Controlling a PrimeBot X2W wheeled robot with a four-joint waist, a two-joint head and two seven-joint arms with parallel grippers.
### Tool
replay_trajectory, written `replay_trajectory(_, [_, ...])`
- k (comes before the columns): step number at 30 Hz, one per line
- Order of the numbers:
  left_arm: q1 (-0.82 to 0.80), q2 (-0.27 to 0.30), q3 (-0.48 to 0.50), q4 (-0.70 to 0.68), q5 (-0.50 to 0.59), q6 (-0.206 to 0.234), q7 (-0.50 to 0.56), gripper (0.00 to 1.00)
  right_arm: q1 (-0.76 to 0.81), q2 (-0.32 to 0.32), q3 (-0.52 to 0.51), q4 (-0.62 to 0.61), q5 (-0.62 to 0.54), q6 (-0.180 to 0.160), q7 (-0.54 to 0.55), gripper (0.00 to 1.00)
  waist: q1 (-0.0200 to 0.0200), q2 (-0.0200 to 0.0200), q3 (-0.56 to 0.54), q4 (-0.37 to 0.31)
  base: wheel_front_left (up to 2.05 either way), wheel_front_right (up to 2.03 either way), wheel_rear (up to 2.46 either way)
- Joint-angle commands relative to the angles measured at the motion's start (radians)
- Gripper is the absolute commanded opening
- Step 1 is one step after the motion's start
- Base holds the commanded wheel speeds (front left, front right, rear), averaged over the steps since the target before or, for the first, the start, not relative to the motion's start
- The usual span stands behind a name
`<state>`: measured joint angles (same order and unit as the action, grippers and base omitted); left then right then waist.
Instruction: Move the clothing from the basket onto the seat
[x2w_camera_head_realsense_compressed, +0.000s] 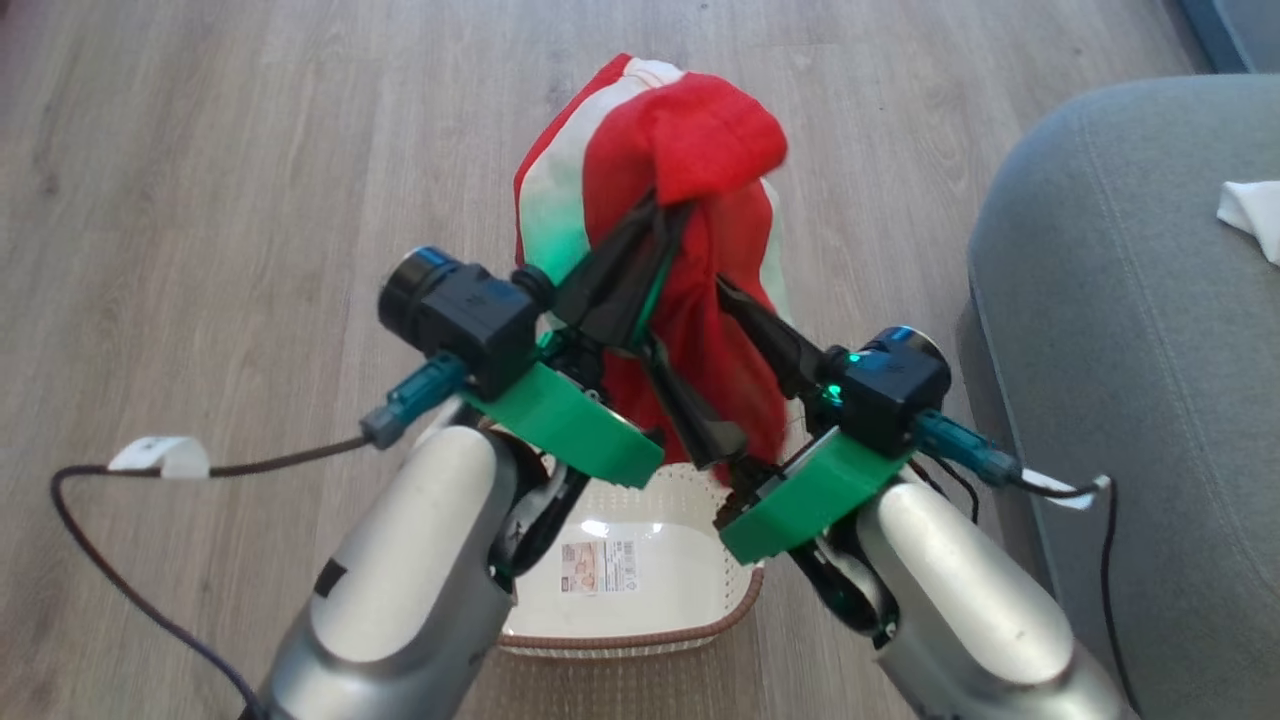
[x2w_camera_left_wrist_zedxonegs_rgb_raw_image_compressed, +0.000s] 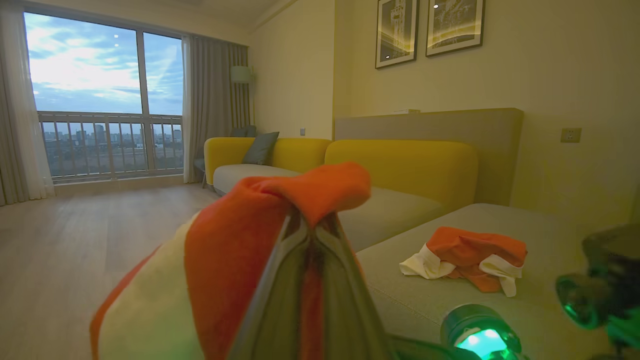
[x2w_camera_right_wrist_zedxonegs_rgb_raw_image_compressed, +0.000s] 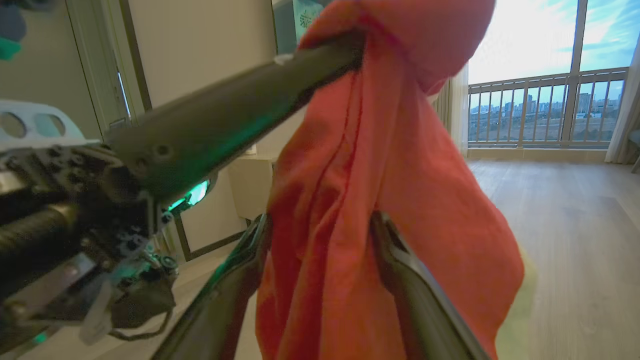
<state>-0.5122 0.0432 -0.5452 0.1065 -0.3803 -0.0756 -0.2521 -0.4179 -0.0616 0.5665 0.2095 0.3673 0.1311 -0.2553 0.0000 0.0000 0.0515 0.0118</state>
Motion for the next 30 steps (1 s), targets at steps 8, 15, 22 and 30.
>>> replay_trajectory(8, [-0.040,0.007,-0.001,-0.034,-0.026,0.013,-0.010,0.00,-0.089,0.011,0.045,0.117,-0.011,0.000,-0.006,1.00,0.0000,0.0000,0.003,0.023,0.00,0.00,0.00])
replay_trajectory(15, [-0.042,0.007,-0.023,-0.037,-0.038,0.017,-0.010,0.00,-0.138,0.011,0.067,0.186,0.027,0.000,-0.006,0.73,0.0000,0.0000,0.013,0.039,0.00,0.00,0.00])
replay_trajectory(22, [-0.036,0.007,-0.015,-0.039,-0.052,0.021,-0.010,0.00,-0.140,0.011,0.019,0.189,0.041,0.000,-0.006,0.00,0.0000,0.0000,0.029,0.044,0.00,0.00,0.00])
replay_trajectory(30, [-0.019,0.007,0.001,-0.015,-0.028,0.003,-0.010,1.00,-0.096,0.011,-0.078,0.129,0.024,0.000,-0.006,0.00,0.0000,0.0000,0.042,0.007,0.00,0.00,0.00])
